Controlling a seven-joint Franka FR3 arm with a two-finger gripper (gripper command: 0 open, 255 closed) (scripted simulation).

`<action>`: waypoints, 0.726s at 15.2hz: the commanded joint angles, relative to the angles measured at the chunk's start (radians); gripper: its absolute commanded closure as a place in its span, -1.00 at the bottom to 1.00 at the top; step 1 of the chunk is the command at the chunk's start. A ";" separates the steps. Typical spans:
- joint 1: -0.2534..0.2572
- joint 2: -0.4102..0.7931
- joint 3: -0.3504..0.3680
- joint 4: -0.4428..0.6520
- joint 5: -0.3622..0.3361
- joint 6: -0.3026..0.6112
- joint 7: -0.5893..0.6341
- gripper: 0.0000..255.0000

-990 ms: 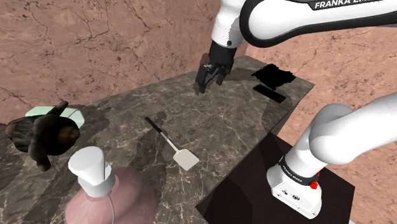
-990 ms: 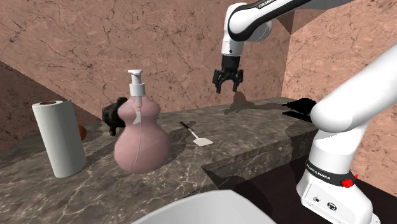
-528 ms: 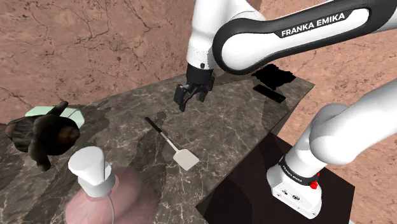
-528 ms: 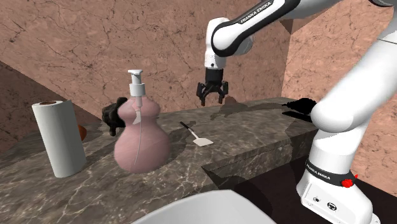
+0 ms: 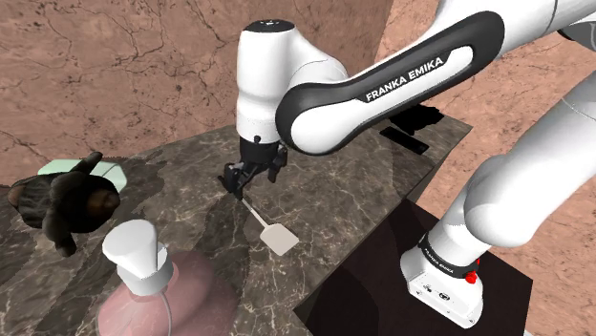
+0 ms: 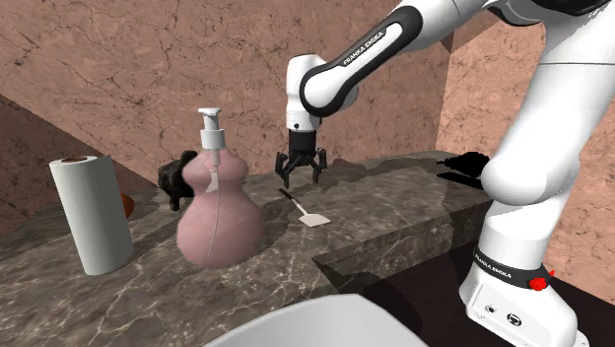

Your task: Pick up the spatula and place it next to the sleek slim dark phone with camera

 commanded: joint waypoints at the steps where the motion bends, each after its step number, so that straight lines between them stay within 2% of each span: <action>1: 0.004 0.051 0.019 0.023 -0.033 0.017 0.048 -1.00; 8: 0.002 0.132 0.021 -0.011 -0.102 0.116 0.098 -1.00; 11: 0.003 0.132 0.020 -0.011 -0.102 0.116 0.098 -1.00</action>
